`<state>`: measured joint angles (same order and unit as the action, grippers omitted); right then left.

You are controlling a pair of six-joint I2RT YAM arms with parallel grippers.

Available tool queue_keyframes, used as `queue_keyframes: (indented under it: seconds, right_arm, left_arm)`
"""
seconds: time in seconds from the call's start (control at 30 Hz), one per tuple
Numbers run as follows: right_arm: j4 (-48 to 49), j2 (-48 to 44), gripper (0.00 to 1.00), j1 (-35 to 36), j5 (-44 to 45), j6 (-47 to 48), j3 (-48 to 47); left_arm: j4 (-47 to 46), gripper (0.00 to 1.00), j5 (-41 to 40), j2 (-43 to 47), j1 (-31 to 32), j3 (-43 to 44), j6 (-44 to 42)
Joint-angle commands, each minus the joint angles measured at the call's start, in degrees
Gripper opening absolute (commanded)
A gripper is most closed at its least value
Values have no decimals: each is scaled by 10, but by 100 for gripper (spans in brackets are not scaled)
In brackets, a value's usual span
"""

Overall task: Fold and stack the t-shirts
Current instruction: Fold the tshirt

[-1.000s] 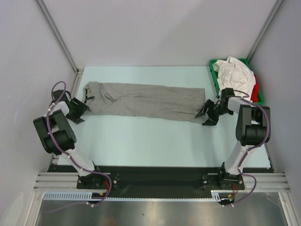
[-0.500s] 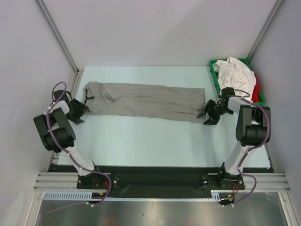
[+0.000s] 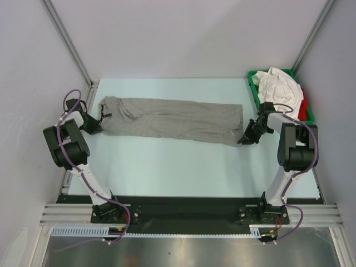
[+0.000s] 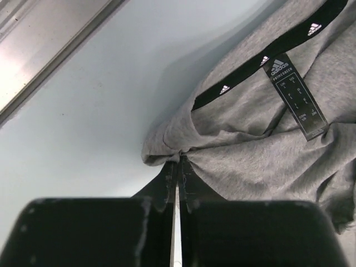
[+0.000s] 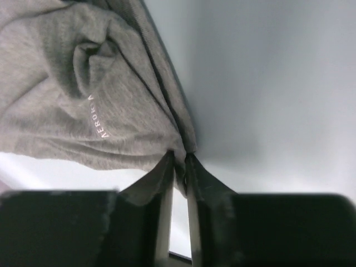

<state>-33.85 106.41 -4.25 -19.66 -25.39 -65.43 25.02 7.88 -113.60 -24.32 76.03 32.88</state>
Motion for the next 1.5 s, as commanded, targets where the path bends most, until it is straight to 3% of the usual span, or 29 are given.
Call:
queue_keyframes:
  seconds: [0.0,0.03,0.1,0.3,0.77,0.8,0.9,1.0,1.17,1.33,1.47]
  right_arm:
    - [-25,17,11,9,80,10,-19]
    - [-37,14,4,9,92,17,-20]
    - [-45,3,0,6,120,23,-15]
    - [-61,-14,0,-14,146,50,-3]
    - [-99,-44,0,-41,152,71,25]
    - [-107,-45,12,-43,148,75,22]
    - [-126,-58,34,-41,137,77,-1]
    - [-144,-86,48,-33,123,75,-19]
    - [-158,-121,60,-18,110,78,-37]
    - [-155,-110,62,-15,78,95,-67]
    - [-146,-106,64,-3,56,88,-84]
  left_arm:
    - [28,0,-64,-16,3,34,-30]
    - [30,0,-78,-13,3,35,-44]
    - [37,0,-110,-1,3,31,-56]
    - [44,0,-163,32,2,8,-96]
    - [45,0,-161,80,2,-58,-122]
    - [52,11,-158,87,2,-58,-119]
    - [57,43,-161,122,4,-71,-109]
    - [66,57,-155,169,3,-89,-99]
    - [82,62,-130,225,28,-87,-80]
    - [76,63,-82,240,102,-60,-45]
    - [27,66,51,195,162,-27,-20]
